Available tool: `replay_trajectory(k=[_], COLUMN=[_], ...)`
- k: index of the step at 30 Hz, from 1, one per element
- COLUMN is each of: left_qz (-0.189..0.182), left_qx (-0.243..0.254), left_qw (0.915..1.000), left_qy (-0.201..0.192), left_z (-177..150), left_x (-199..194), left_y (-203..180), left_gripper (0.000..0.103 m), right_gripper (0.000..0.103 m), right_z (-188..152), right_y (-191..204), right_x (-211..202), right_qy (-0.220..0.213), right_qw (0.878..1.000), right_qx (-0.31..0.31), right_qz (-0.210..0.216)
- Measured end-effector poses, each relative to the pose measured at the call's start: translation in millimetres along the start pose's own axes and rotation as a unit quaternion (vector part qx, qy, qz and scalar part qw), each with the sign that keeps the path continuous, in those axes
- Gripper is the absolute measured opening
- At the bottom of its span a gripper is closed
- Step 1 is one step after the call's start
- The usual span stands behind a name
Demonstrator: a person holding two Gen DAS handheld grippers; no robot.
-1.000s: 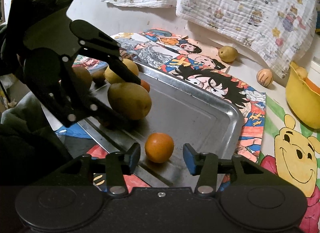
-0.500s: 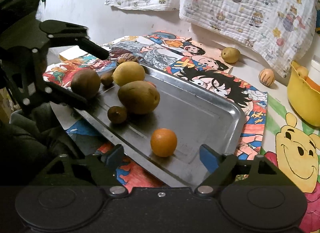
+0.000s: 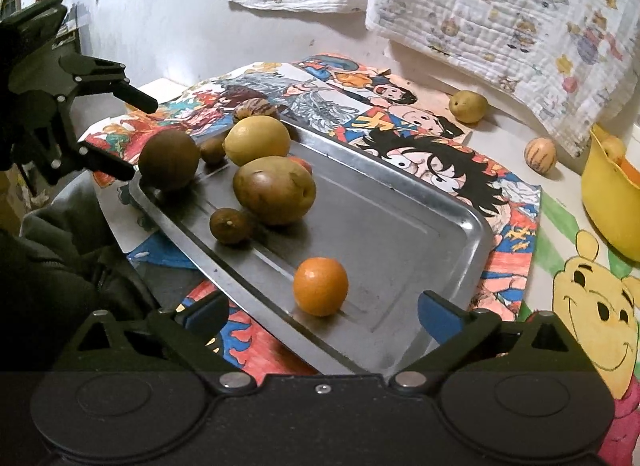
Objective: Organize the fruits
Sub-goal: 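Lower pear and tangerine into the tray and open both tools, then lift both open tools and move them toward the pear and striped fruit on the table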
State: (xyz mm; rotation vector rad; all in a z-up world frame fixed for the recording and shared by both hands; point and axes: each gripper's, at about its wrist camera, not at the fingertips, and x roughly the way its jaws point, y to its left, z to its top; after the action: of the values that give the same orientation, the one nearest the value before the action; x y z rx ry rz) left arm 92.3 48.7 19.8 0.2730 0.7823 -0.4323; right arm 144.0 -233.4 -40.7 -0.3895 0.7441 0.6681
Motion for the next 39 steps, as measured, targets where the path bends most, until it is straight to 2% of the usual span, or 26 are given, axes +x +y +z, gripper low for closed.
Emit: replay_trajectory(k=[8,24,33,39], left_qz=[0.016,-0.009,-0.007,0.010], left_qx=[-0.011,-0.017,-0.028,-0.028], left_qw=[0.9998,0.9998,0.9994,0.9993], left_qy=[0.003,-0.004,-0.019,-0.024], left_z=[5,31,57,84], left_x=[2,4,17,36], left_y=[10,20,26,30], left_gripper=[0.102,0.102,0.102,0.102], right_gripper=[0.101,0.102,0.102,0.102], right_z=[12,38,57,74], right_y=[-1,-10,-30,-52], right_x=[6,15,32,42], right_qy=[-0.003,-0.027,-0.036,-0.044], right_qw=[1.000,0.999,0.998,0.997], right_qx=[-0.008,0.012,0.045,0.057], right_qz=[0.004,0.017,0.011,-0.005])
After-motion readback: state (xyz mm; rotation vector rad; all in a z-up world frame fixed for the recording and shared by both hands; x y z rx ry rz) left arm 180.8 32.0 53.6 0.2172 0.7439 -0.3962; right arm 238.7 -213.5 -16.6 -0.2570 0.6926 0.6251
